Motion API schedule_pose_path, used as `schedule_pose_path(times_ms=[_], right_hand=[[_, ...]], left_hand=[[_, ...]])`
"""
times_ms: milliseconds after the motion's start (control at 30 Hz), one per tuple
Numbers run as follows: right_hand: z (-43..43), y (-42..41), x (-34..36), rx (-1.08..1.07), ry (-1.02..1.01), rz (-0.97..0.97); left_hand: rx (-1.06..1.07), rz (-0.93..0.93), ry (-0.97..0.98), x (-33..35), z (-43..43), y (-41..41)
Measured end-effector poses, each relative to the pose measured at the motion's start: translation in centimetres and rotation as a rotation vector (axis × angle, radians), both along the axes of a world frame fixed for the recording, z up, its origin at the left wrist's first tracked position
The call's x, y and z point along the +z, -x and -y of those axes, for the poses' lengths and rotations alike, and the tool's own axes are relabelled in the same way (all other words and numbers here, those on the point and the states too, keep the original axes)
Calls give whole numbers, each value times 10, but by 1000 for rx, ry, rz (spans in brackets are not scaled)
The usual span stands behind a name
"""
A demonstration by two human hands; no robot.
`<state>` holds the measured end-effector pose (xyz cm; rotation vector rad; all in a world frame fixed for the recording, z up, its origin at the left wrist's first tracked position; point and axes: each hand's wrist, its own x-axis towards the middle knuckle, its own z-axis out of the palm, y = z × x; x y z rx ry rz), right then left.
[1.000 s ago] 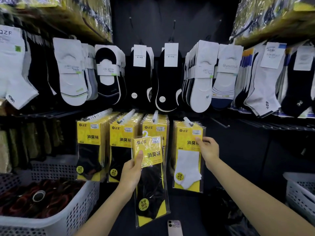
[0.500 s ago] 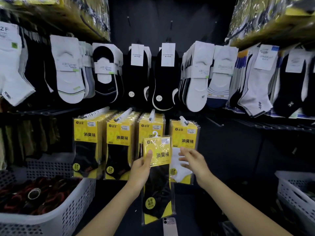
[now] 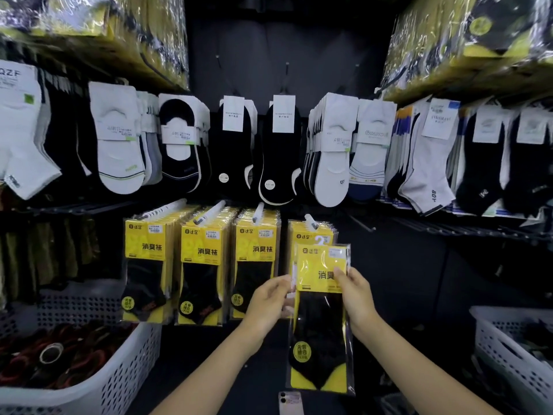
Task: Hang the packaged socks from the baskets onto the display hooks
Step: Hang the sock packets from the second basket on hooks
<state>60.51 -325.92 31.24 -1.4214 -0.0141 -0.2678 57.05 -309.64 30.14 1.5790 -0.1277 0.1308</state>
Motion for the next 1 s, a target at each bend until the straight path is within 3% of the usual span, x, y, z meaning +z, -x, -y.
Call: schedule_pose_path(times_ms=[367, 1000], right_hand=[[-4, -42, 15, -83, 122, 50], [-3, -85, -7, -249, 192, -140]], left_hand=[[6, -8, -15, 1, 5, -24], [25, -77, -117, -34, 3, -52]])
